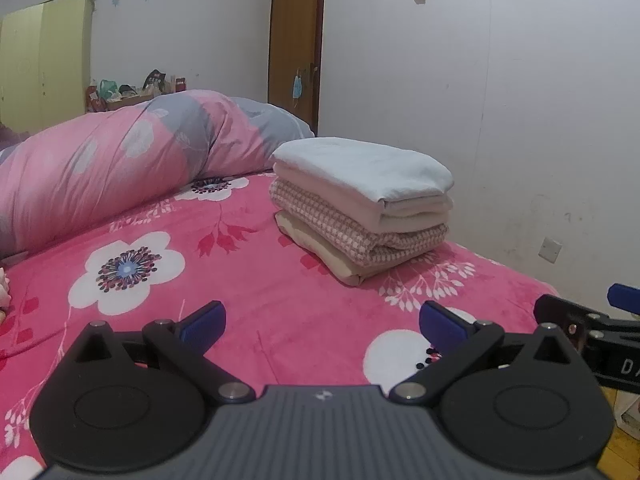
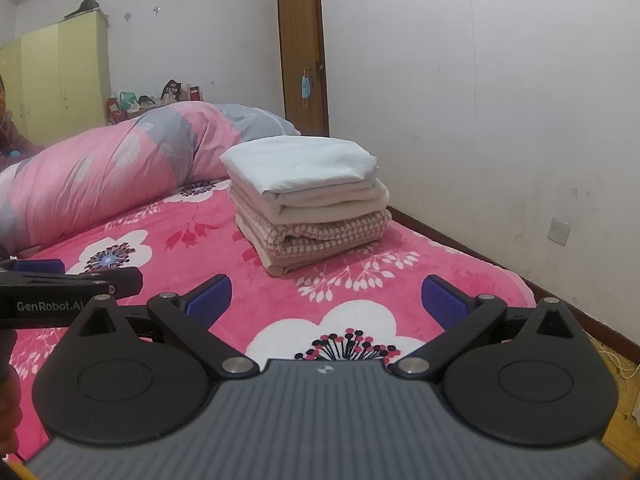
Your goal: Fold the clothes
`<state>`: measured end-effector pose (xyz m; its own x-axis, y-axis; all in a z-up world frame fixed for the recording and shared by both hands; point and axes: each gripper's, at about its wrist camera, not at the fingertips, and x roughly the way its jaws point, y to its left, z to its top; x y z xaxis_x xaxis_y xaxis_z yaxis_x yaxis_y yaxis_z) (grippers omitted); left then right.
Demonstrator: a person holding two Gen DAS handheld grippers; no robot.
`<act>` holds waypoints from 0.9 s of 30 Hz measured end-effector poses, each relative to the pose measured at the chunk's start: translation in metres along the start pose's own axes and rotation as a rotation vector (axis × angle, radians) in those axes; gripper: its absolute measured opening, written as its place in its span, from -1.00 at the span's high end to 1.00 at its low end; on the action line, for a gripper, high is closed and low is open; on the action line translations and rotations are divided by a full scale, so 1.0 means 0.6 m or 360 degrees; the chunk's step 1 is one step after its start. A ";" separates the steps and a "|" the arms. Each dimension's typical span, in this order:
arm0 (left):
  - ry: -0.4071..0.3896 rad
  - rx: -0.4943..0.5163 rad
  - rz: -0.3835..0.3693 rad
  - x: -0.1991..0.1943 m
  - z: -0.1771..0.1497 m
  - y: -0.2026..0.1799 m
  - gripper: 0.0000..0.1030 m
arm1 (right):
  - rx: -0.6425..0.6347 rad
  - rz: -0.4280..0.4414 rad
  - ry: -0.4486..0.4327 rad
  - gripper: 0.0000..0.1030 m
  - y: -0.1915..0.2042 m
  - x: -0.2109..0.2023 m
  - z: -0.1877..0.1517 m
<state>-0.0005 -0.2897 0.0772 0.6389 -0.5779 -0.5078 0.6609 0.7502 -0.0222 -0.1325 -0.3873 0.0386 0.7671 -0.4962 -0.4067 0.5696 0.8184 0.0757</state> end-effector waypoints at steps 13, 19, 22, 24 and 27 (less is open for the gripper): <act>-0.0001 -0.0015 0.0011 -0.004 -0.003 0.007 -1.00 | -0.0010 0.0005 0.0001 -0.97 0.004 0.002 0.000; -0.0005 -0.0031 0.0005 -0.006 -0.005 0.003 -1.00 | -0.0035 -0.0019 -0.0022 -0.97 0.006 -0.003 0.001; -0.0010 -0.0029 0.0013 -0.008 -0.007 0.000 -1.00 | -0.0054 -0.0038 -0.0042 -0.97 0.006 -0.007 0.001; -0.0008 -0.0031 0.0013 -0.009 -0.009 -0.004 -1.00 | -0.0060 -0.0049 -0.0050 -0.97 0.005 -0.010 0.002; -0.0003 -0.0026 0.0001 -0.008 -0.011 -0.012 -1.00 | -0.0062 -0.0060 -0.0058 -0.97 0.001 -0.012 0.003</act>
<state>-0.0111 -0.2904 0.0743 0.6400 -0.5780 -0.5063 0.6540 0.7557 -0.0361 -0.1369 -0.3836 0.0434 0.7559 -0.5365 -0.3752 0.5868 0.8093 0.0252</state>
